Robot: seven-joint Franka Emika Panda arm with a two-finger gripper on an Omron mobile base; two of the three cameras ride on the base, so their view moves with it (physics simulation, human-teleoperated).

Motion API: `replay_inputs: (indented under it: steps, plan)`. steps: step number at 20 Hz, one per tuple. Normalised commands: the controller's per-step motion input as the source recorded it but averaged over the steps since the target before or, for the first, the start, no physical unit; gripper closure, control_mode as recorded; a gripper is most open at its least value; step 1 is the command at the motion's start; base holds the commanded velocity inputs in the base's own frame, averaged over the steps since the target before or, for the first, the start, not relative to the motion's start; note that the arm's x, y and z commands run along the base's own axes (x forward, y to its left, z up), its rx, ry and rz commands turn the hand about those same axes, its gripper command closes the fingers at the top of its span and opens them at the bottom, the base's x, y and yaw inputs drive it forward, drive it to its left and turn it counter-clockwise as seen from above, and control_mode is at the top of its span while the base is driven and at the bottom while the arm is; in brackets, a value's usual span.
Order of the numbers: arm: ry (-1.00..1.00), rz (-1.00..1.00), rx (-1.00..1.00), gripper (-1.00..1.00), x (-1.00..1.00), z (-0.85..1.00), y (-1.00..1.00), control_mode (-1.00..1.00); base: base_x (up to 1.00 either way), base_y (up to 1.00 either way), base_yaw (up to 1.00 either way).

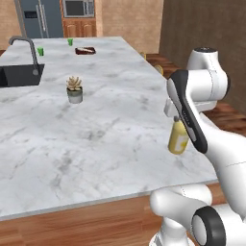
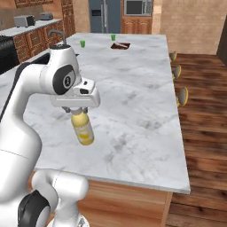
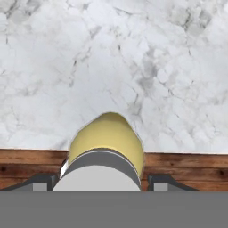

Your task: Place the drinks on the dining counter in a tight cluster.

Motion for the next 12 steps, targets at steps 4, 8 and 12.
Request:
replay_inputs:
  steps: [4, 8, 12]
  plan:
    - [0.0, 0.0, 0.0, 1.0, 0.0, 0.0, 0.0, 1.0, 0.0, 0.0, 0.0]
    - [0.0, 0.0, 0.0, 1.0, 0.0, 0.0, 0.0, 1.0, 0.0, 0.0, 0.0]
    - [0.0, 0.0, 0.0, 1.0, 0.0, 0.0, 0.0, 1.0, 0.1, 0.0, 0.02]
